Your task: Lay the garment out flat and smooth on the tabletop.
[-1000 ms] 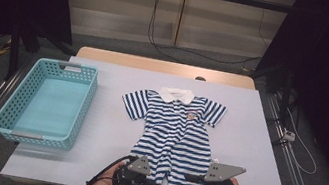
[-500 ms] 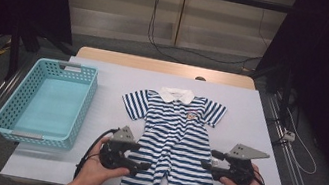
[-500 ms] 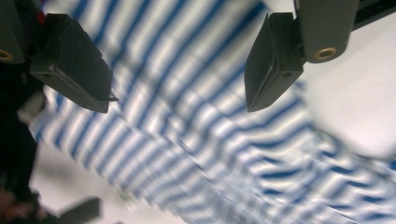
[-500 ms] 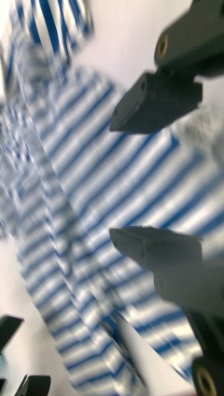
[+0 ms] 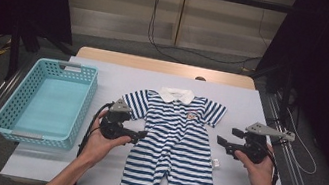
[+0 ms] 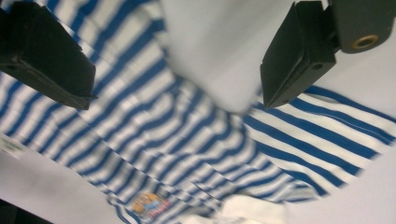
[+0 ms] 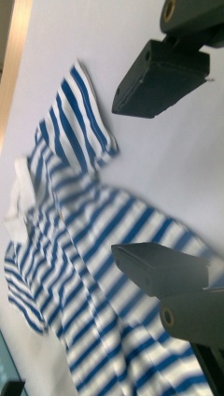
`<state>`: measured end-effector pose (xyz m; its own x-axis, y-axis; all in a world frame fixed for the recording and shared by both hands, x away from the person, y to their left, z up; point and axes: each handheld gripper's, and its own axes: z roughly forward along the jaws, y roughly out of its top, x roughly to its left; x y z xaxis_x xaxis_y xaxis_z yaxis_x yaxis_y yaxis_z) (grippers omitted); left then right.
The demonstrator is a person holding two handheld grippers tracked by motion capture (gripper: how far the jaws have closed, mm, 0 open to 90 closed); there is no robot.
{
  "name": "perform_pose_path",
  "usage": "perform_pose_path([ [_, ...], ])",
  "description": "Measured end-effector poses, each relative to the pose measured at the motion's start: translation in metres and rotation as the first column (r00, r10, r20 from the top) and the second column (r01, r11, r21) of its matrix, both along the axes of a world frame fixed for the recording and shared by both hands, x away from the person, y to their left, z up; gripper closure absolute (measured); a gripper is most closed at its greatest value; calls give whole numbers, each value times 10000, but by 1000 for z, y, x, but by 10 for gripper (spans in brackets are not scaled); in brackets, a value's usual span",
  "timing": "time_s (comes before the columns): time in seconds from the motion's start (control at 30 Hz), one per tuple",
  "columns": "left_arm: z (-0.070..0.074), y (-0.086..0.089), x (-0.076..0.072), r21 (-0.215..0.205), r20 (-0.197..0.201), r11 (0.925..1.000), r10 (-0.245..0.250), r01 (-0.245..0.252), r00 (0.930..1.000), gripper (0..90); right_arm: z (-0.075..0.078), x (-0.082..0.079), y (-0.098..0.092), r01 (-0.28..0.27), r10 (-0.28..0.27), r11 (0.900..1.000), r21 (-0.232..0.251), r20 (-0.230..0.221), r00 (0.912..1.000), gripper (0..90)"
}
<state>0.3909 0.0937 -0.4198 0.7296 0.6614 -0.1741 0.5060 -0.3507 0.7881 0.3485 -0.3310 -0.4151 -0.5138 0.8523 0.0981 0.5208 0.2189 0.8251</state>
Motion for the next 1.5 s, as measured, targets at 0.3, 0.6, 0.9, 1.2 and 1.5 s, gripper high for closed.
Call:
perform_pose_path([
  [0.3, -3, 14, 46, 173, -121, 9962, 854, -852, 9963, 172, -4, 49, -10, 647, -655, 9976, -227, -371, 9972, 383],
  [0.6, -20, 1, 85, 638, -92, 9795, 1923, -1913, 9813, 304, -16, 100, -14, 1145, -1193, 9907, -733, -654, 9907, 449],
  [0.9, -25, 22, 116, 989, -287, 9666, 2403, -2365, 9703, 402, -35, 127, -12, 1413, -1551, 9830, -1176, -1171, 9809, 503],
  [1.2, -38, 30, 118, 1400, -422, 9625, 2402, -2323, 9698, 503, -46, 133, -16, 1551, -1688, 9820, -1075, -1323, 9767, 570],
  [1.5, -36, 14, 114, 1569, -418, 9729, 1783, -1698, 9831, 820, -45, 133, -7, 1392, -1528, 9842, -1093, -1276, 9800, 874],
])
